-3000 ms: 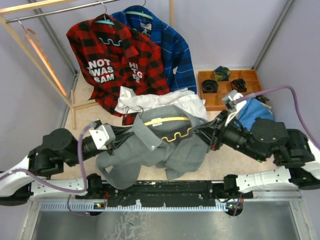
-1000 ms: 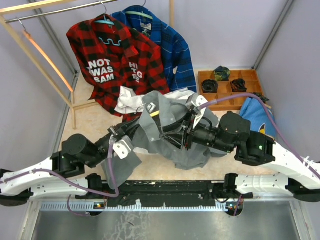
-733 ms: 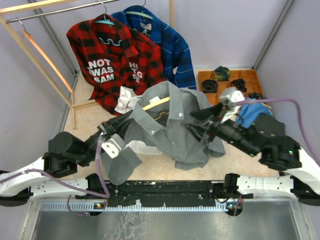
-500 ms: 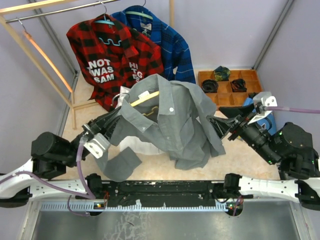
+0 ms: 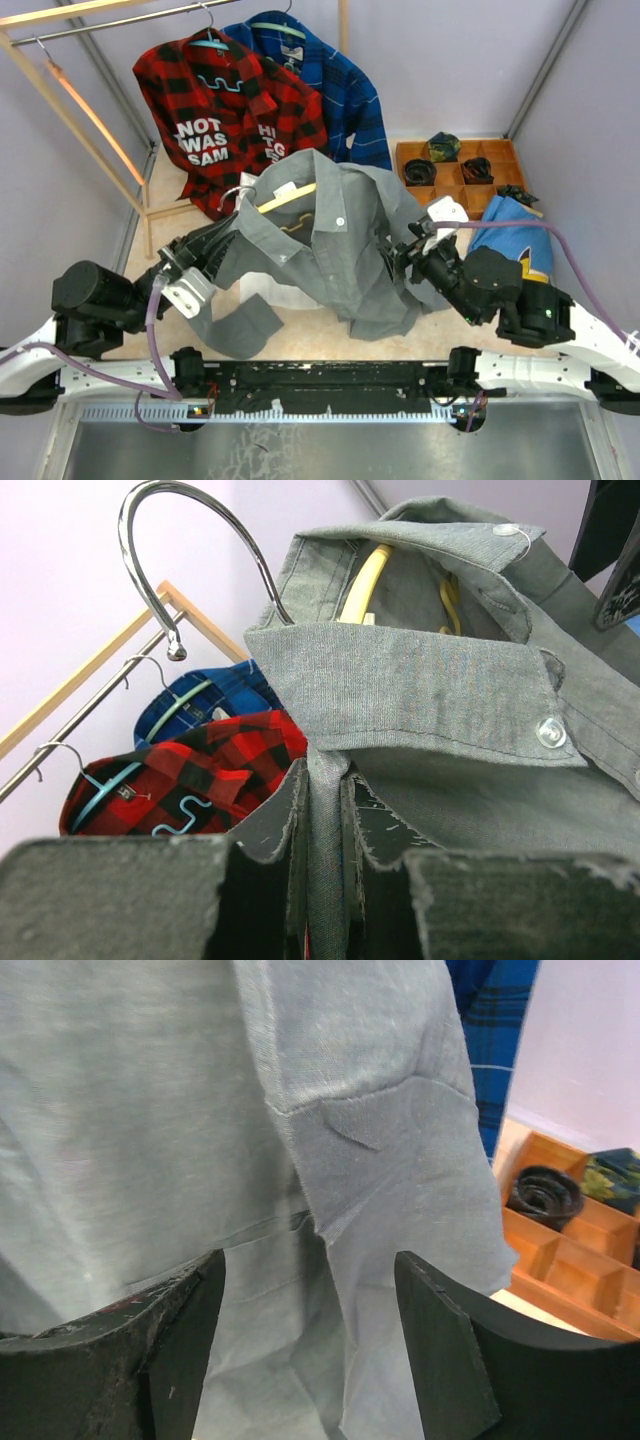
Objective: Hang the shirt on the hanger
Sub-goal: Hang the shirt on the hanger.
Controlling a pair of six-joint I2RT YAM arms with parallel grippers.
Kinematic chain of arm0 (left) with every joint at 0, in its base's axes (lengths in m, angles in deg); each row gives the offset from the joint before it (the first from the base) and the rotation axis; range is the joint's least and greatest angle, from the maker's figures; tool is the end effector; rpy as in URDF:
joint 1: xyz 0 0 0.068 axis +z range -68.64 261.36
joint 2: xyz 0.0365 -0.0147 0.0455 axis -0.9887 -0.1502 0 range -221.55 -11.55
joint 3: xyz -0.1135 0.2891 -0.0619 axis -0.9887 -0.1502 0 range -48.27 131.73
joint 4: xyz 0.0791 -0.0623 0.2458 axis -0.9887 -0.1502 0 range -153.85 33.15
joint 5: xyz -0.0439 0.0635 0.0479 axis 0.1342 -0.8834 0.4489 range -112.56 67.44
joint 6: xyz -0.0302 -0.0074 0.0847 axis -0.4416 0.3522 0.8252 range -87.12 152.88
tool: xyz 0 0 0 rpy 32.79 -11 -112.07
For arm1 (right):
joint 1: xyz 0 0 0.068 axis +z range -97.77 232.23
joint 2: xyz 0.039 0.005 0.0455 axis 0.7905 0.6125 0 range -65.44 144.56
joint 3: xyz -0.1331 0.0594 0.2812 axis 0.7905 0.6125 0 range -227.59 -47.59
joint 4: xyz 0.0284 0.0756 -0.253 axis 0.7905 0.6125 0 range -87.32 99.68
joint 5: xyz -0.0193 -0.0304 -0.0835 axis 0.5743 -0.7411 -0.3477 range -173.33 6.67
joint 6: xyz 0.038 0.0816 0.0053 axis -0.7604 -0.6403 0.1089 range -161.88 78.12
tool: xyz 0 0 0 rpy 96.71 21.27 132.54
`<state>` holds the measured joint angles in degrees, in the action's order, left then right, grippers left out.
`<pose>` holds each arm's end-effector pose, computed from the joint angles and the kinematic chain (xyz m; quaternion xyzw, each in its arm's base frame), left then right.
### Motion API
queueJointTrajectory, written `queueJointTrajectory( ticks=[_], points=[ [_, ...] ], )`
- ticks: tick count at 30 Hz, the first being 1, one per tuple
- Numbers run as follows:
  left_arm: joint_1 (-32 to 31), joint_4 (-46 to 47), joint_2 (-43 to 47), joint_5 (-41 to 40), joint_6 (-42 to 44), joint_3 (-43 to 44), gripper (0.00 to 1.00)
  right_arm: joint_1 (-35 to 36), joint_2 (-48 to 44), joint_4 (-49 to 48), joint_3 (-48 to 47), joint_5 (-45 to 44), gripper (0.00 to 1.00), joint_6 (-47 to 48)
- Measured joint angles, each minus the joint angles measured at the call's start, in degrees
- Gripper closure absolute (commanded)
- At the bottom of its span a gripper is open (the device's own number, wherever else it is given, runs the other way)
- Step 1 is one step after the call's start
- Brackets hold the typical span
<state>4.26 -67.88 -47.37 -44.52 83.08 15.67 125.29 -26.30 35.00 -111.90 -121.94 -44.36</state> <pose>0.0525 -0.0939 0.5086 0.4547 0.3962 -0.0736 0.7943 0.0821 0.0966 0.4520 -0.2303 0.7039 0.1865 0.6455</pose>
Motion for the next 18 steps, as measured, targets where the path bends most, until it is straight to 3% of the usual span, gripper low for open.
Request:
queueJointTrajectory(
  ticks=[2, 6, 8, 18],
  points=[
    [0.0, -0.3, -0.2, 0.3, 0.3, 0.9, 1.00, 0.0, 1.2, -1.0, 0.5, -2.7, 0.50, 1.1],
    [0.0, -1.0, -0.2, 0.8, 1.2, 2.6, 1.00, 0.0, 2.3, -3.6, 1.0, -9.0, 0.87, 4.6],
    [0.0, -1.5, -0.2, 1.0, 1.4, 3.3, 1.00, 0.0, 2.3, -5.0, 0.9, -11.7, 1.00, 6.4],
    [0.0, -3.3, 1.4, 0.9, 2.4, 3.8, 1.00, 0.0, -0.9, -3.9, -10.7, -16.2, 1.00, 11.1]
  ],
)
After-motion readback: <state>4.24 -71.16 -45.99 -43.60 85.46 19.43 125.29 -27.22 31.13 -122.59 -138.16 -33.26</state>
